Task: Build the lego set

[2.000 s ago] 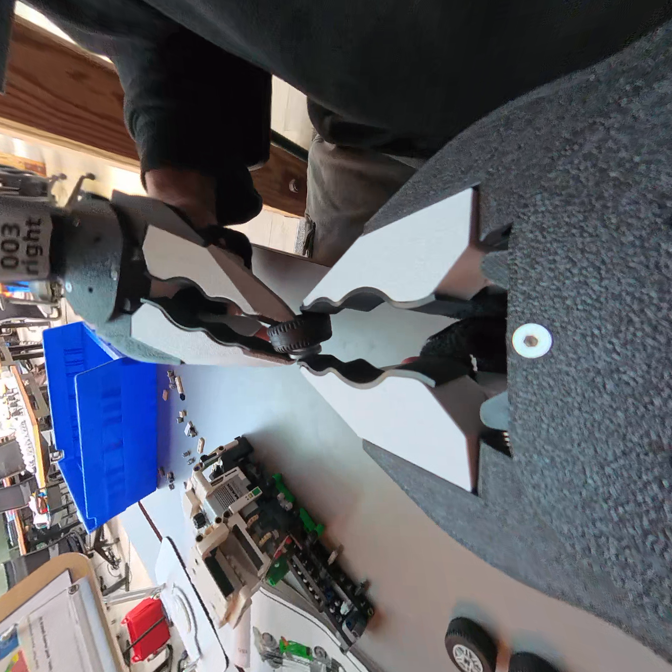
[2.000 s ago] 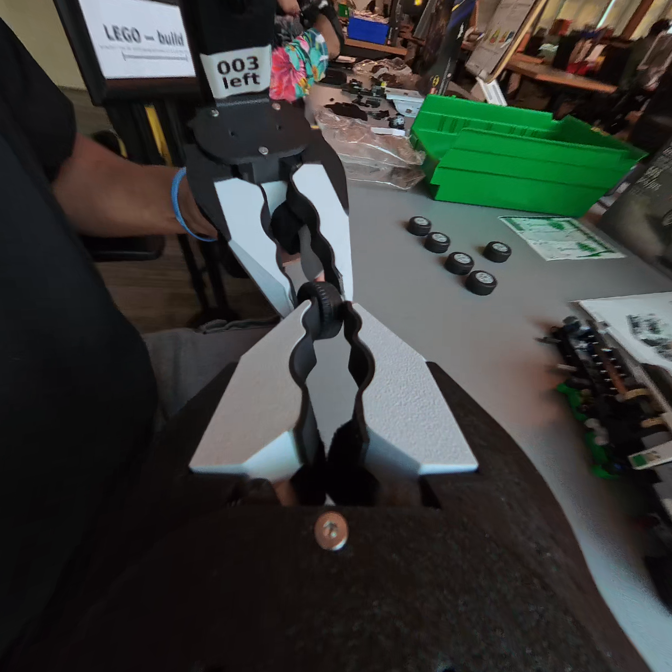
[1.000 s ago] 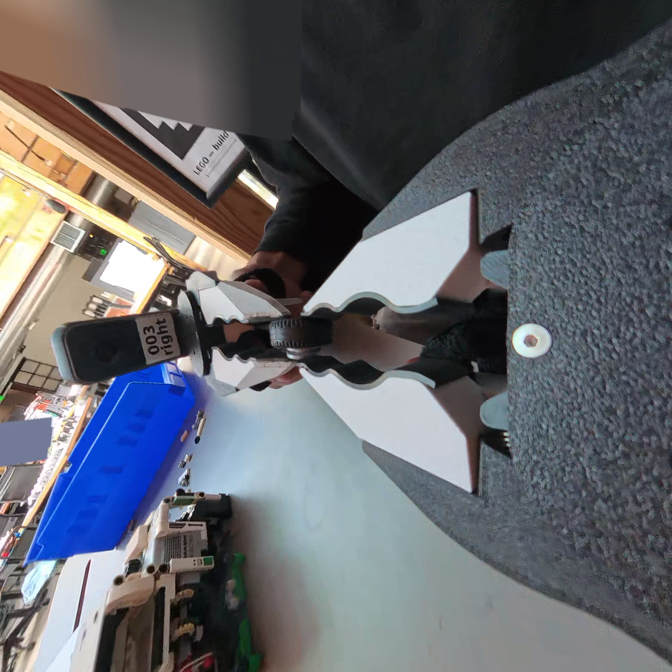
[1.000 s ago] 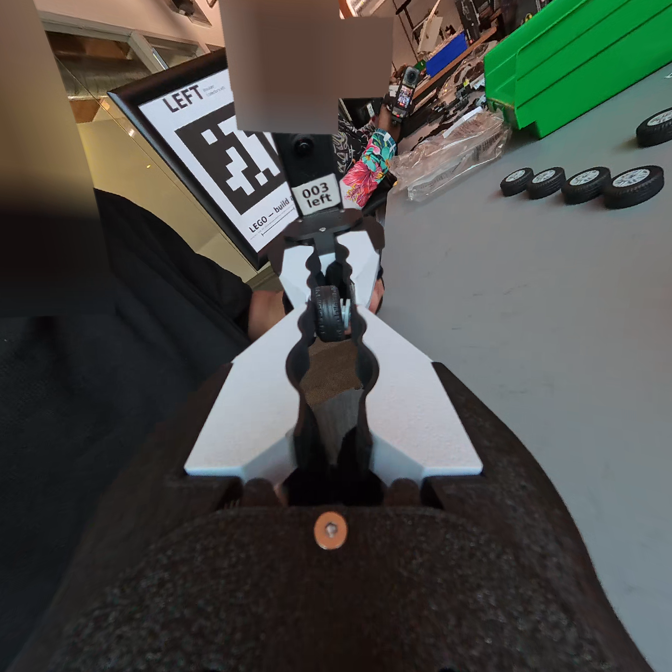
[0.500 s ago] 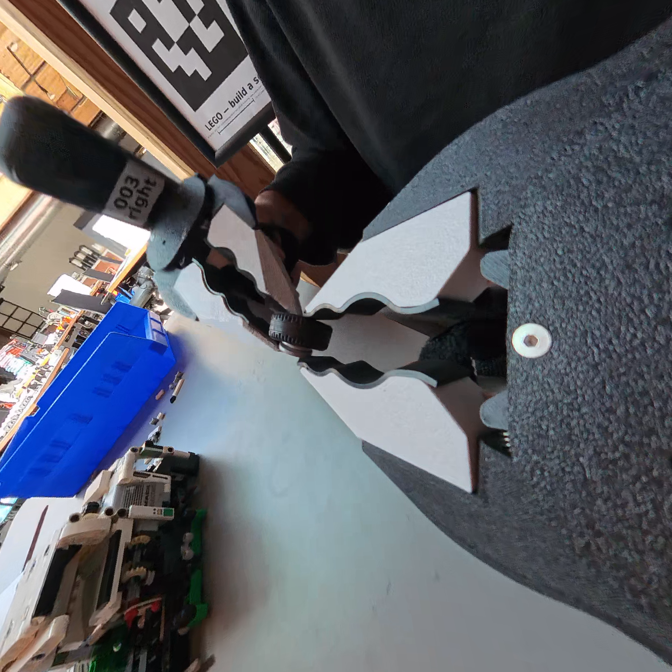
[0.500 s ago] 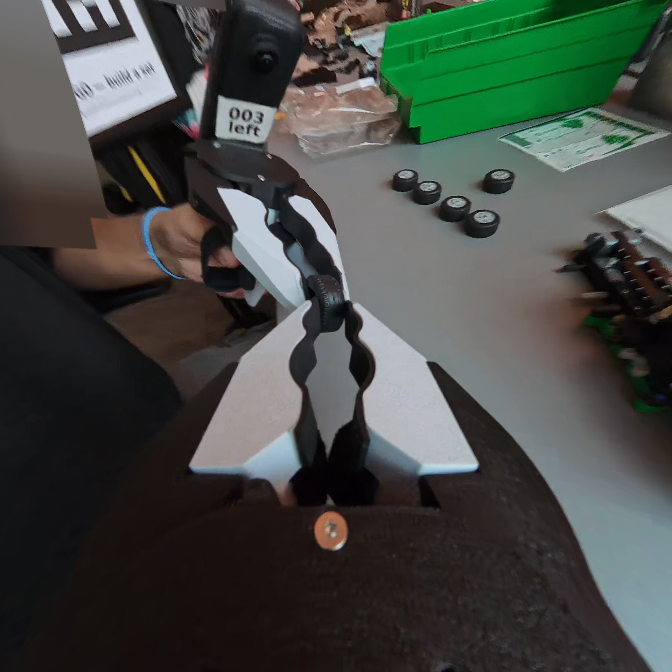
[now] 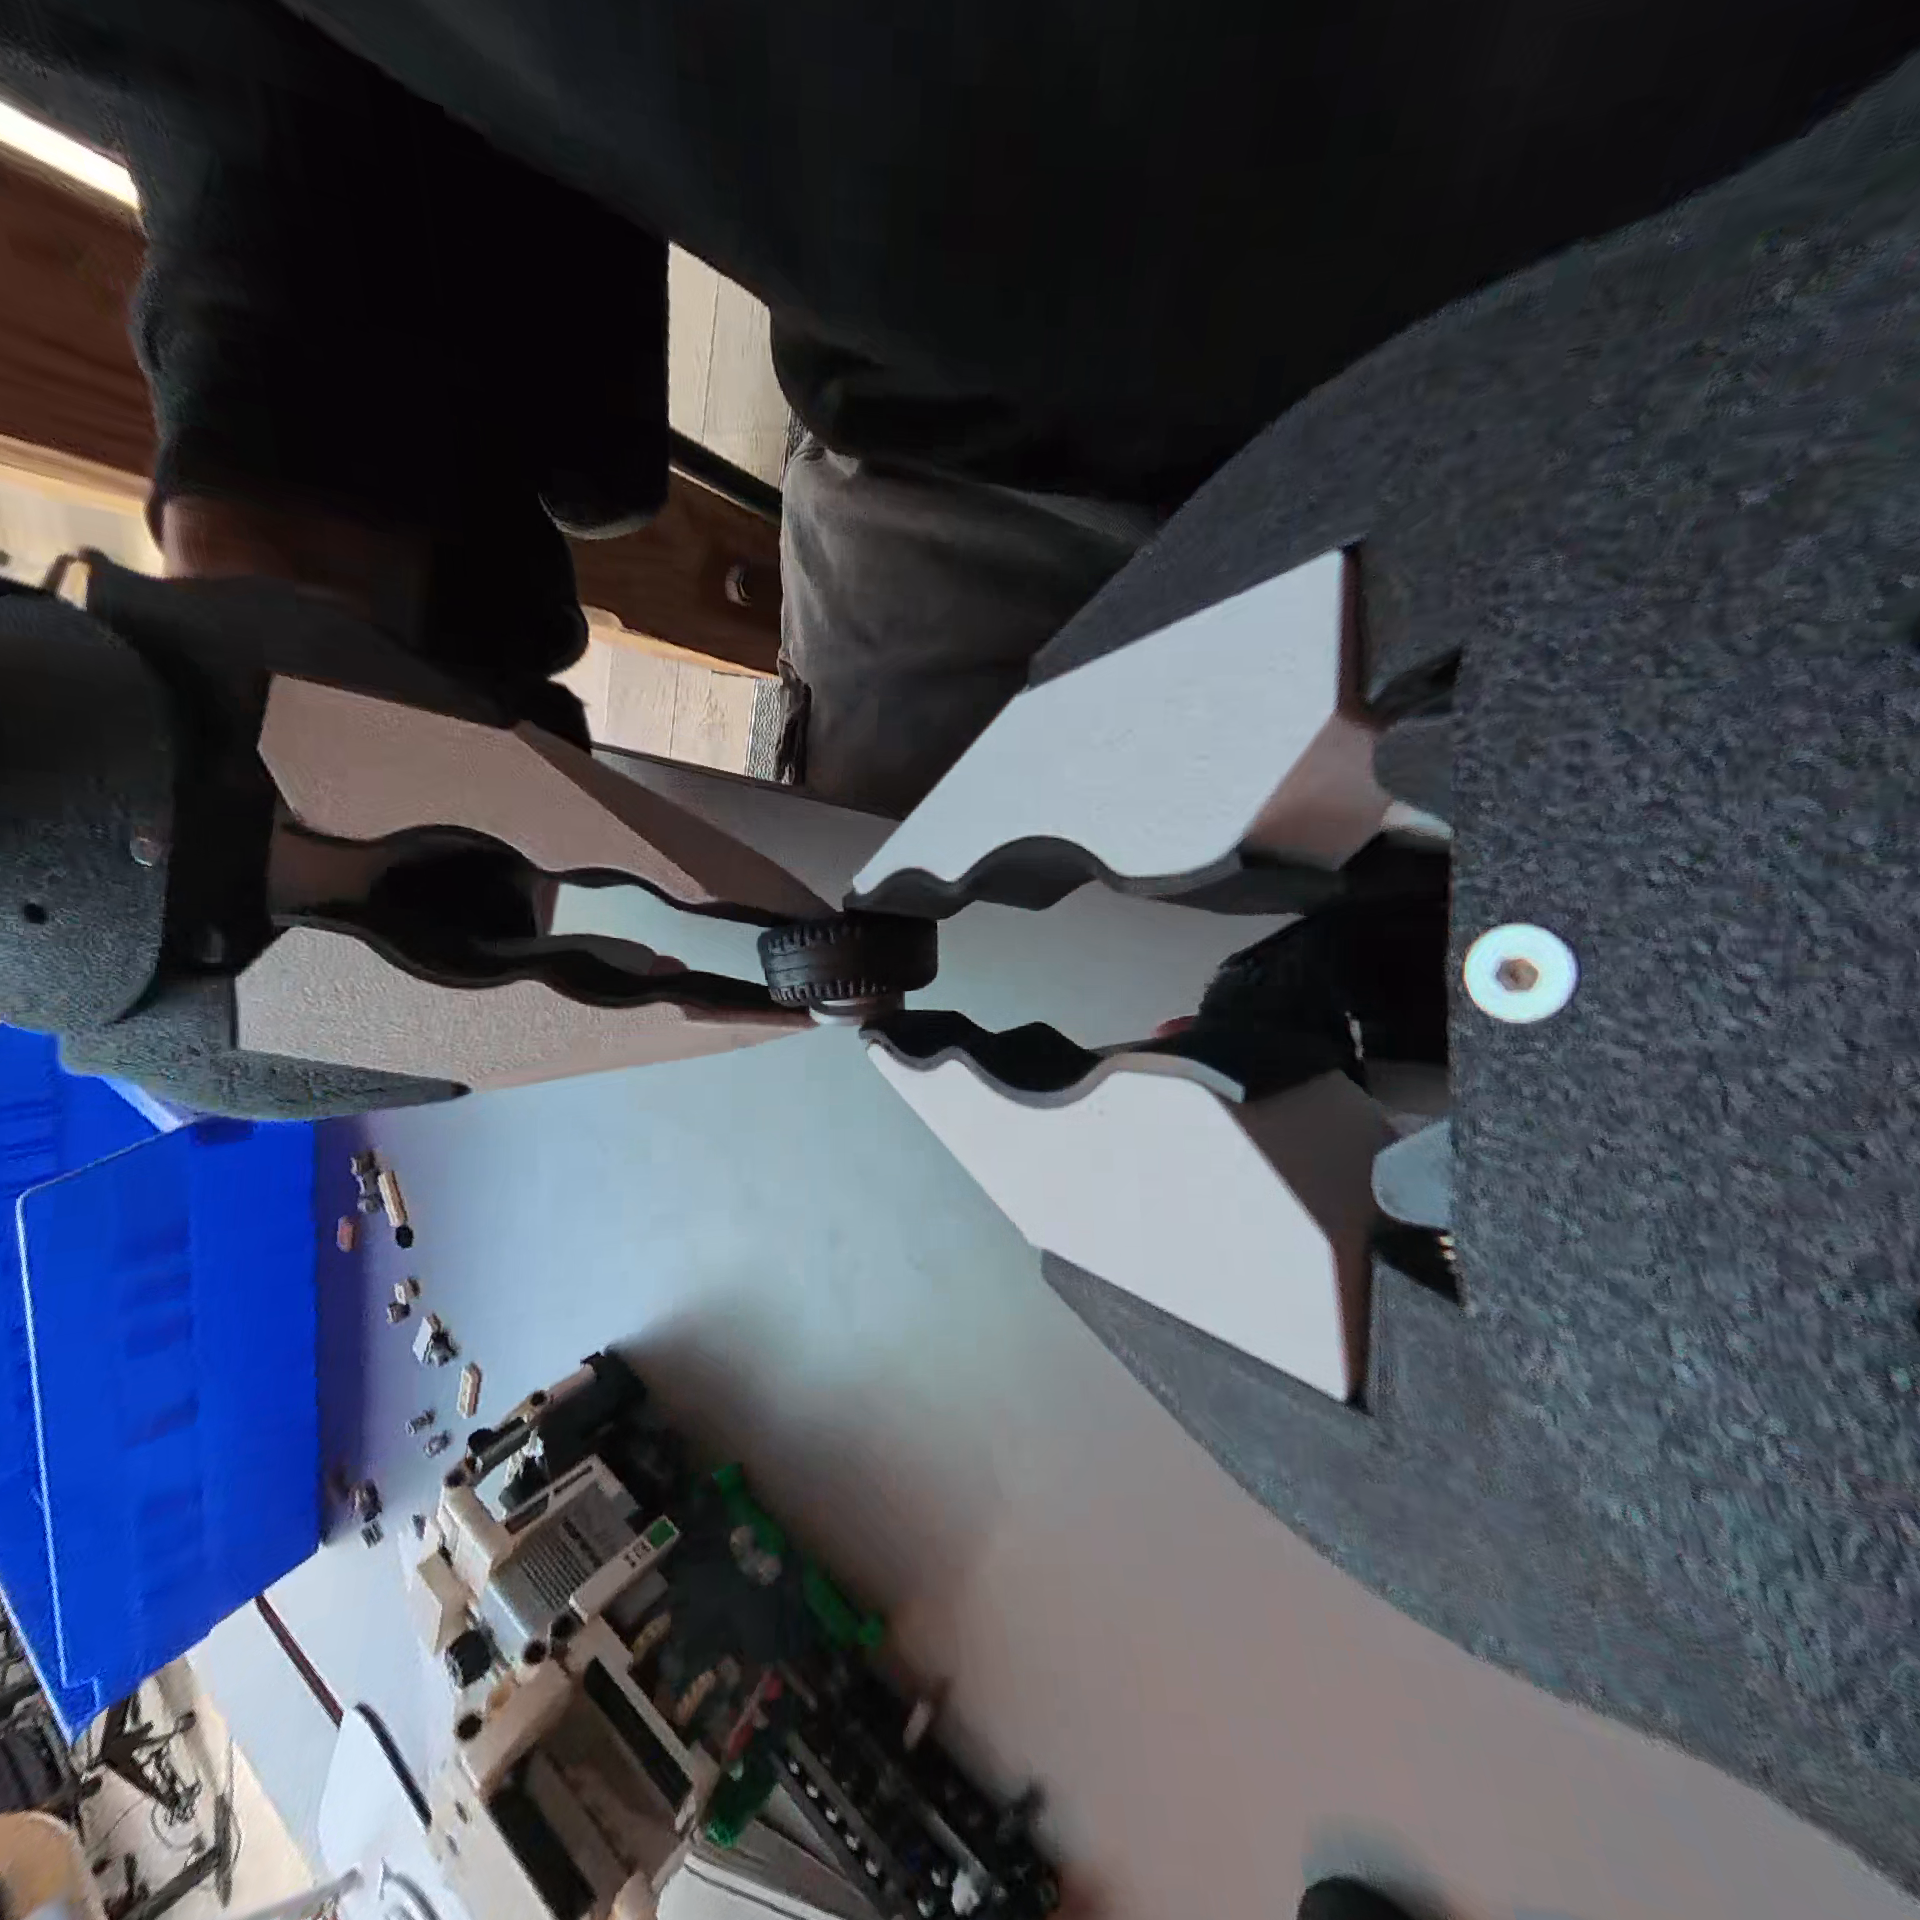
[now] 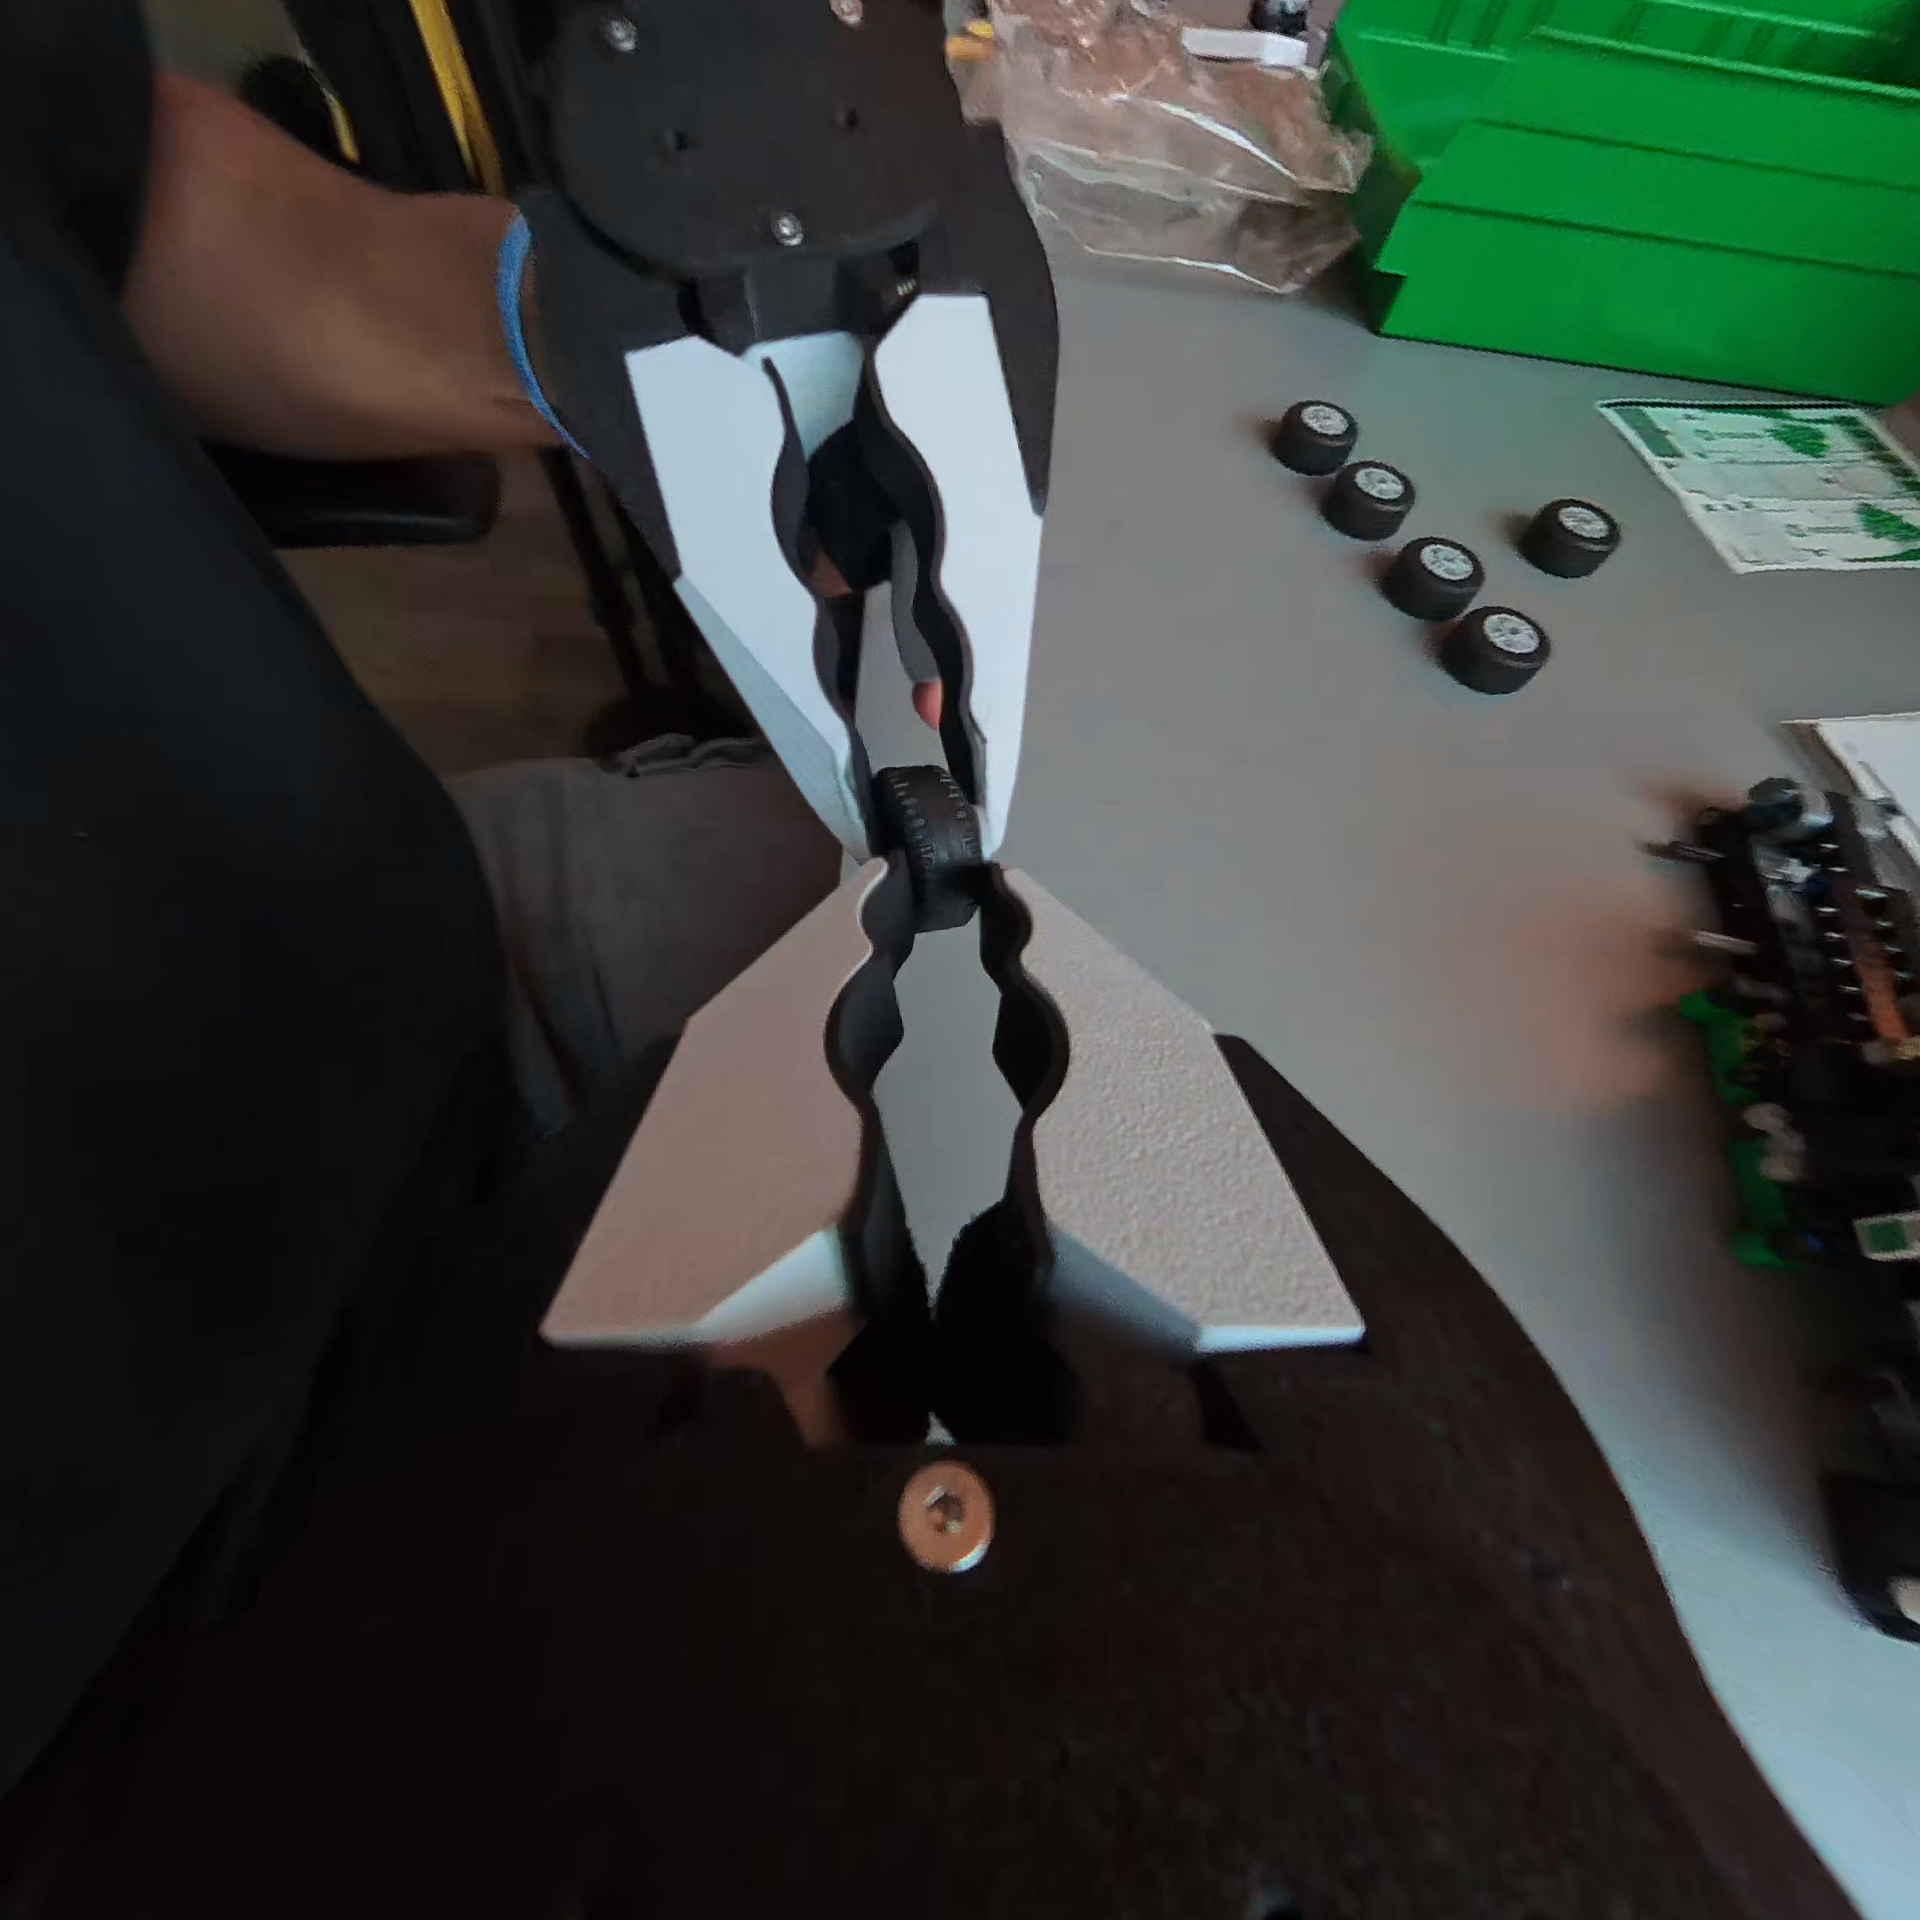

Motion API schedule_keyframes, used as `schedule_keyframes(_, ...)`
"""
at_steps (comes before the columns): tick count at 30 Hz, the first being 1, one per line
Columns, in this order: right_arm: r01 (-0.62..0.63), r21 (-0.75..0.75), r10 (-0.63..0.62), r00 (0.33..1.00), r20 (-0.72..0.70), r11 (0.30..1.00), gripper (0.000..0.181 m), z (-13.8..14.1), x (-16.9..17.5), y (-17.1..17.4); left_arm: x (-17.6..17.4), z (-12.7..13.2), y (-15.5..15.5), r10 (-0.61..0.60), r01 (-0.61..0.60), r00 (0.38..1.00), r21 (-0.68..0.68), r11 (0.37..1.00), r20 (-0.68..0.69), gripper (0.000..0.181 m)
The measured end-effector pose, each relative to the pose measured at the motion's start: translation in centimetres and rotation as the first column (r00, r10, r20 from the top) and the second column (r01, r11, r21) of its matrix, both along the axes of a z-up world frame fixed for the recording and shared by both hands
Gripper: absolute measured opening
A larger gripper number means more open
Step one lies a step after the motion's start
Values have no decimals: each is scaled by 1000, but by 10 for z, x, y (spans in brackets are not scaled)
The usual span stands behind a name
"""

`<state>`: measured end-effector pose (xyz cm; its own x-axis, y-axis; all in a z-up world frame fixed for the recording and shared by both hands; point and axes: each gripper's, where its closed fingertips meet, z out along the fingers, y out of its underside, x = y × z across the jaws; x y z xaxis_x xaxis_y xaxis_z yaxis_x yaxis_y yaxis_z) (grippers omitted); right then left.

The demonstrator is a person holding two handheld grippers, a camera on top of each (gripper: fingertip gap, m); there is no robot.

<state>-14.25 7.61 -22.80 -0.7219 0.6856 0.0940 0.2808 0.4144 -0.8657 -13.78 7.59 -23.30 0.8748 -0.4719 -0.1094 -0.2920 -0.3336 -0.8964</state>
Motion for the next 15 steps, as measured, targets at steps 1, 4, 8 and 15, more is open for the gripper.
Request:
schedule_keyframes(1,-23,-26,24,999,22,999,11,-2,3,-1,4,-2,-2,-26,26,1000,-14,1000,10,17)
schedule_keyframes(4,-93,-105,101,992,70,990,11,-7,11,-7,12,-7,-7,-95,96,995,-43,994,44,16)
schedule_keyframes(8,-171,-339,216,971,99,925,12,7,22,-16,22,8,-14,-181,184,970,0,983,164,13)
schedule_keyframes(15,-218,-529,341,929,146,820,11,18,30,-28,30,22,-26,-283,294,898,20,956,336,13)
